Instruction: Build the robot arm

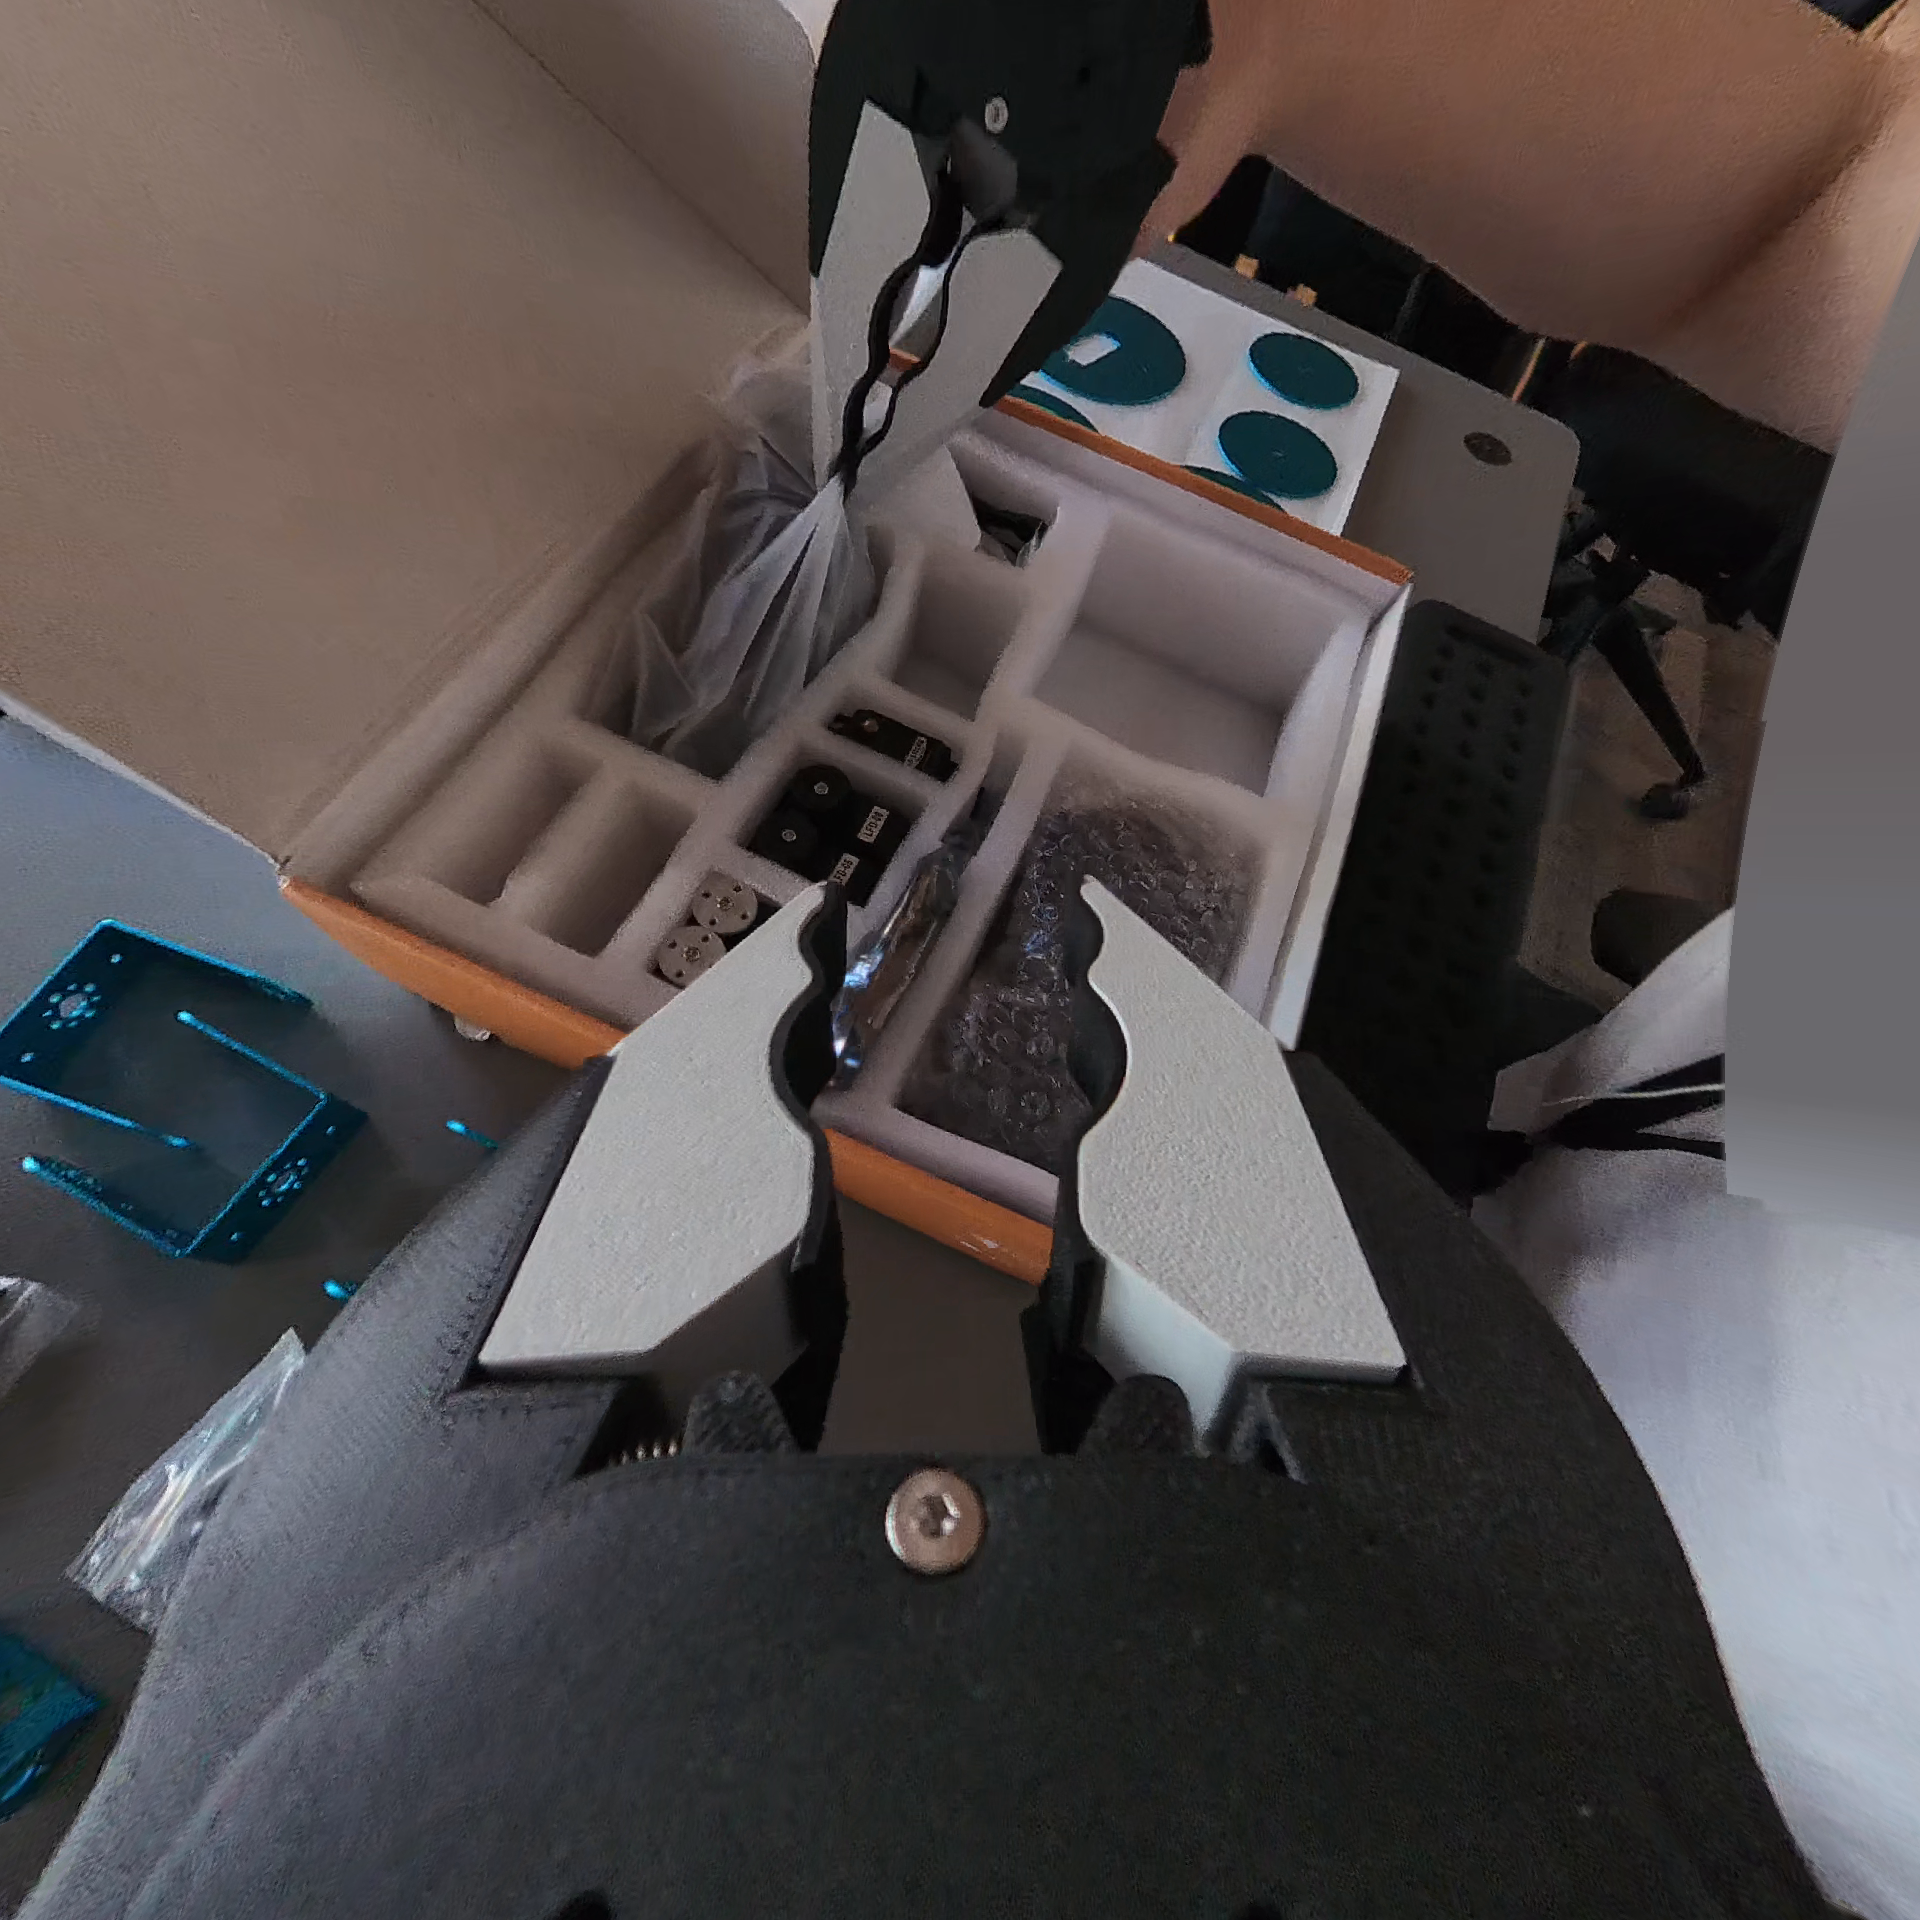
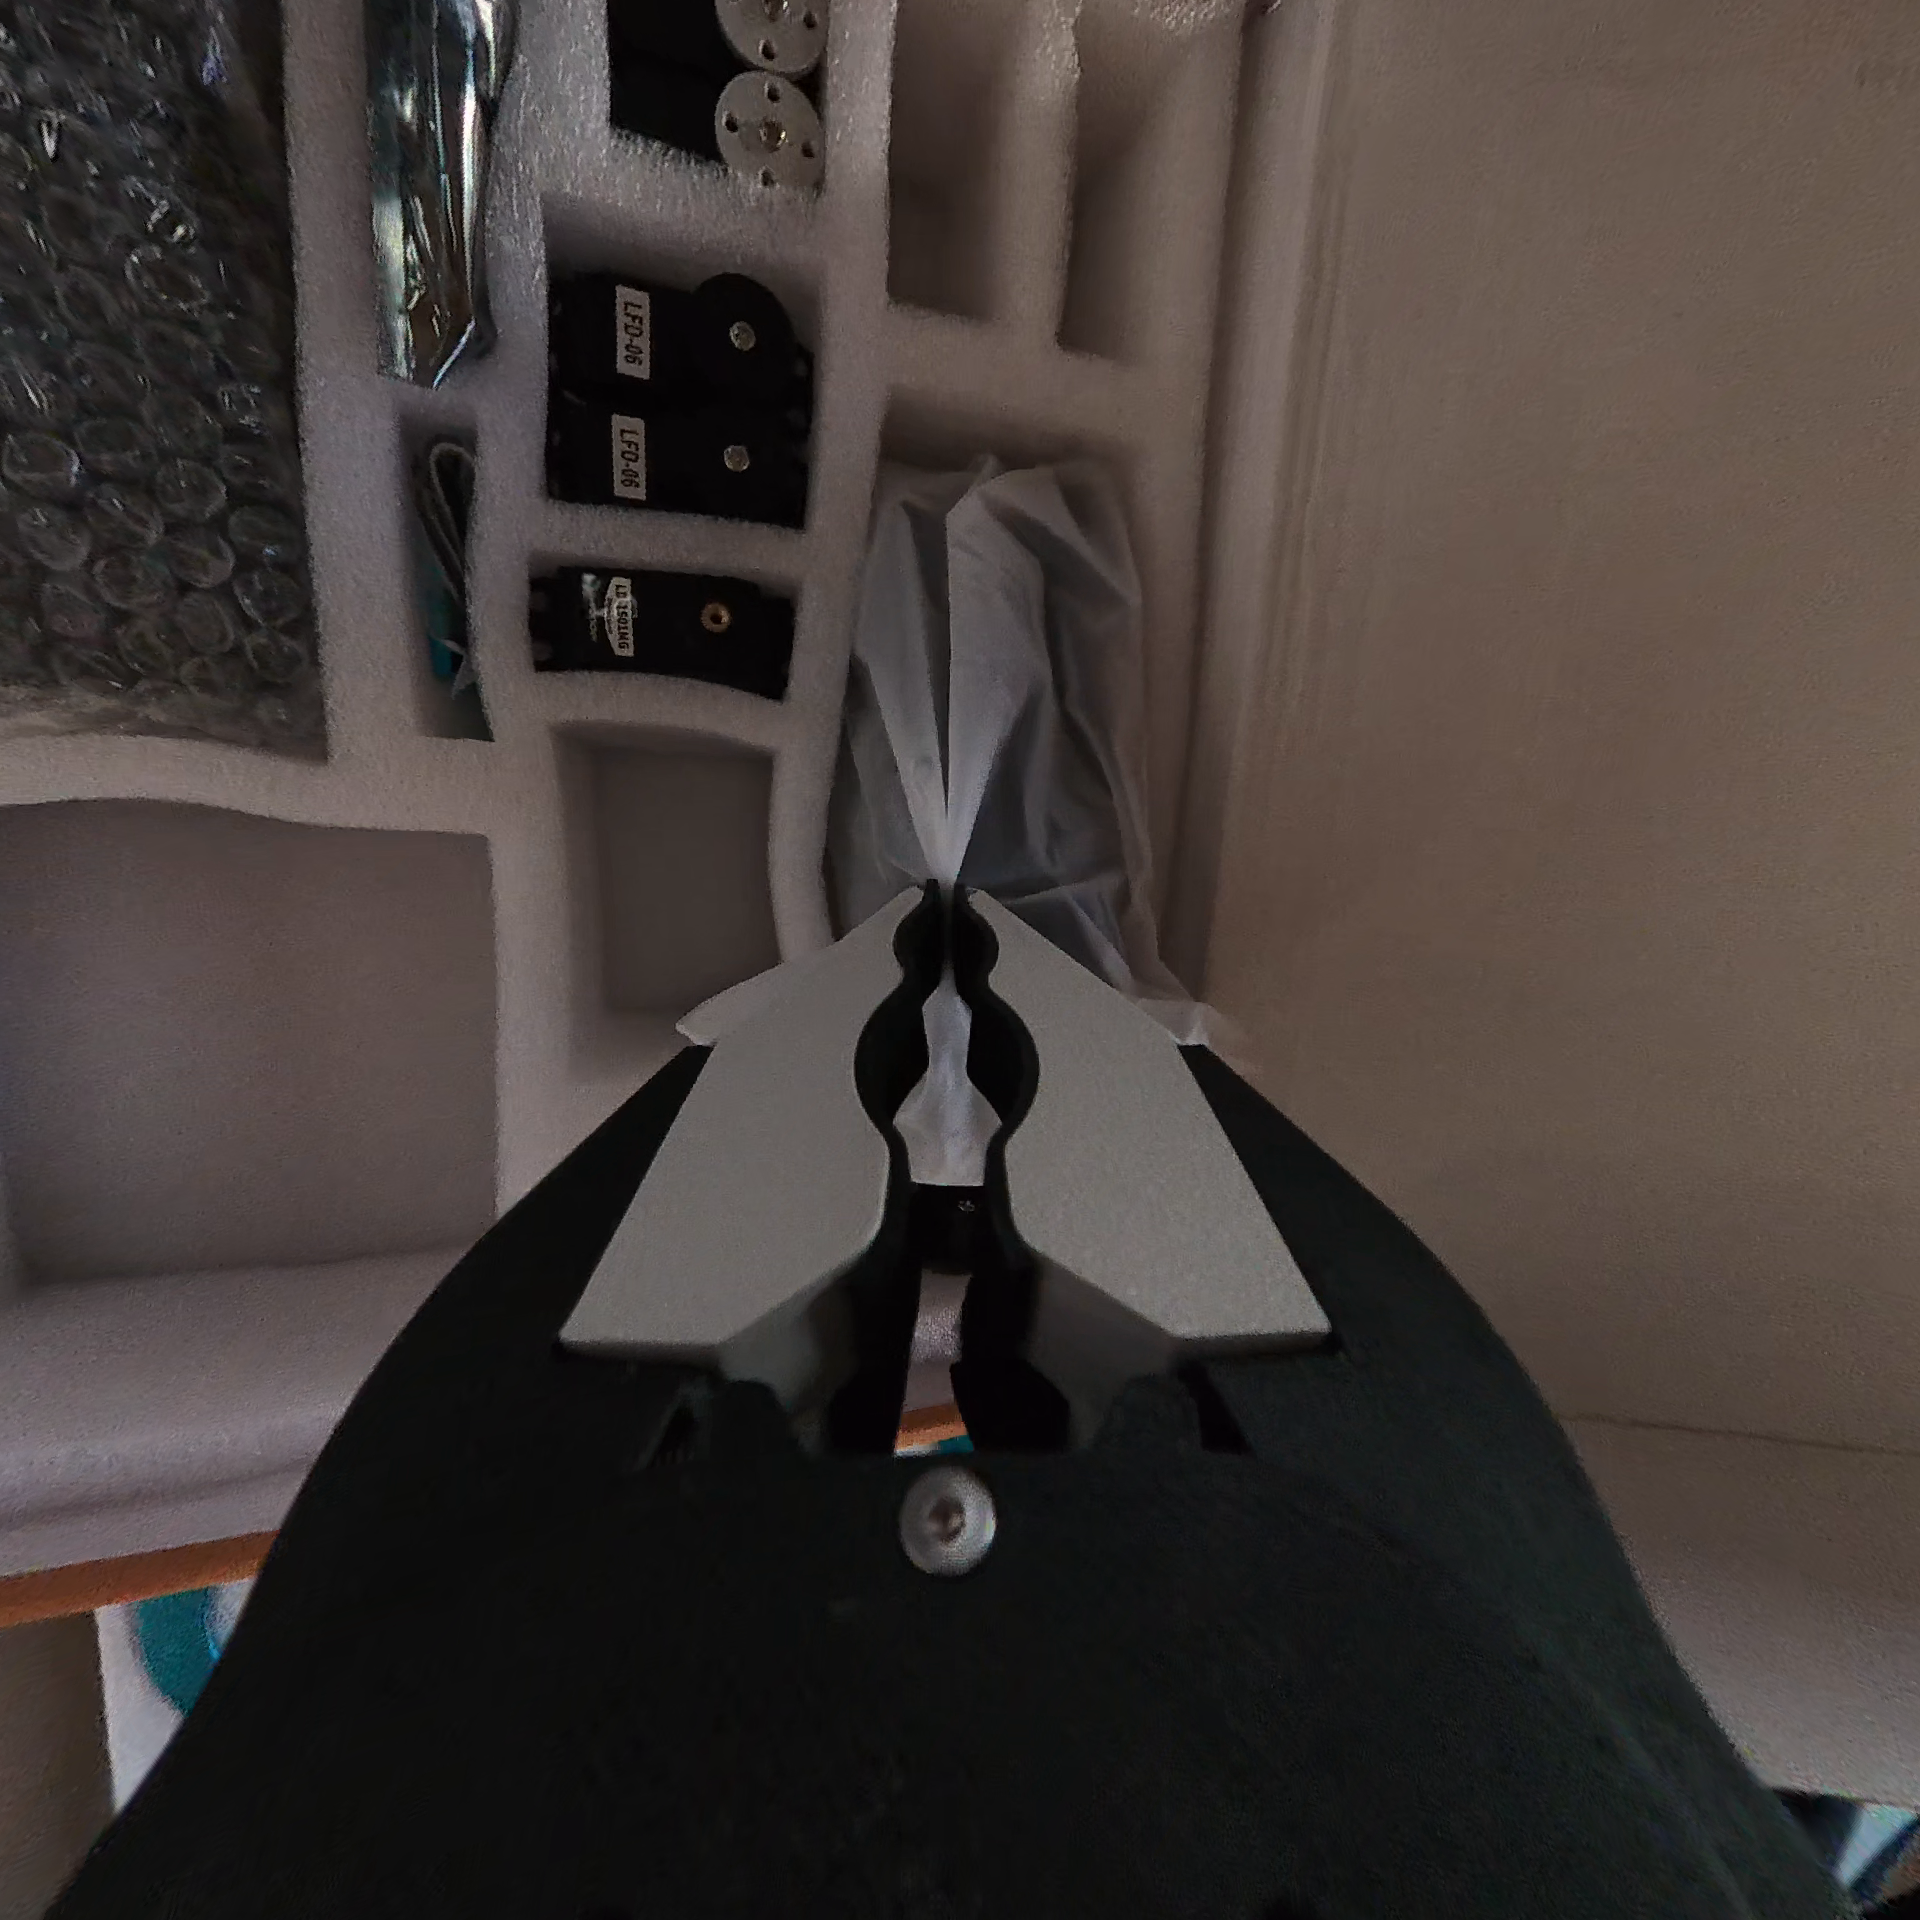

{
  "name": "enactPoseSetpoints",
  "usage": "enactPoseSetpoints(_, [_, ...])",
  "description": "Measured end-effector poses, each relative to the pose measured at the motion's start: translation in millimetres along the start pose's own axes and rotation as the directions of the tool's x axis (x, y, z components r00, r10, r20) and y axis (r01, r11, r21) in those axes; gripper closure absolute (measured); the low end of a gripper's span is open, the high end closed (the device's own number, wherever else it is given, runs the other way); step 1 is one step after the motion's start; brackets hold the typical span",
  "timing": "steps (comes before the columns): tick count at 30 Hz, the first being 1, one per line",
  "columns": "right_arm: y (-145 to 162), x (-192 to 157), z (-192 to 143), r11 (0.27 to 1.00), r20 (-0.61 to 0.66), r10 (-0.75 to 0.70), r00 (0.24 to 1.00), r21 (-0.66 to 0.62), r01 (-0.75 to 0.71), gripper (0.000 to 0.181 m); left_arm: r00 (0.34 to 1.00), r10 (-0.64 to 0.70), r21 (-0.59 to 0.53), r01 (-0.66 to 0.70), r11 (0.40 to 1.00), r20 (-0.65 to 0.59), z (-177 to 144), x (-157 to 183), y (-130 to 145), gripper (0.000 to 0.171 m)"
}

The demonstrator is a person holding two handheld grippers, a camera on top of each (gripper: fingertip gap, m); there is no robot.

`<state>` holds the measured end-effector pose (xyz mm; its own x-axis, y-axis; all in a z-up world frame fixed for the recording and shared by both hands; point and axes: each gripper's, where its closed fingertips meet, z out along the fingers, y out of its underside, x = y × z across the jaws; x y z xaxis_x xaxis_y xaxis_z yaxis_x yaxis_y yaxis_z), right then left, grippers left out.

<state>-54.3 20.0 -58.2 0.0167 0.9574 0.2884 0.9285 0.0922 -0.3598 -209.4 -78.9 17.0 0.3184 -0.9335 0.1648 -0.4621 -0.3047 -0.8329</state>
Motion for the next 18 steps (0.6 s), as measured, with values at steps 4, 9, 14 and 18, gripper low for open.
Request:
enactPoseSetpoints(4, [-7, 15, -12, 0.993, -0.044, 0.054, 0.998, 0.111, -0.049, 0.181, 1.0, -0.002, -0.053, 0.0, 0.999, -0.028, 25, -11, -1, 0.136])
enactPoseSetpoints(9, [-8, 32, -34, 0.983, -0.076, 0.089, 0.993, 0.166, -0.075, 0.181, 0.999, -0.028, -0.022, 0.027, 0.999, -0.021, 28, -21, 0, 0.137])
enactPoseSetpoints(14, [-6, 59, -78, 0.965, -0.109, 0.162, 0.981, 0.224, -0.135, 0.181, 0.999, -0.043, 0.003, 0.043, 0.999, 0.012, 13, -32, 8, 0.138])
enactPoseSetpoints(18, [3, 60, -97, 0.957, -0.11, 0.204, 0.973, 0.229, -0.175, 0.181, 0.997, -0.054, -0.001, 0.054, 0.999, 0.046, -2, -40, 17, 0.137])
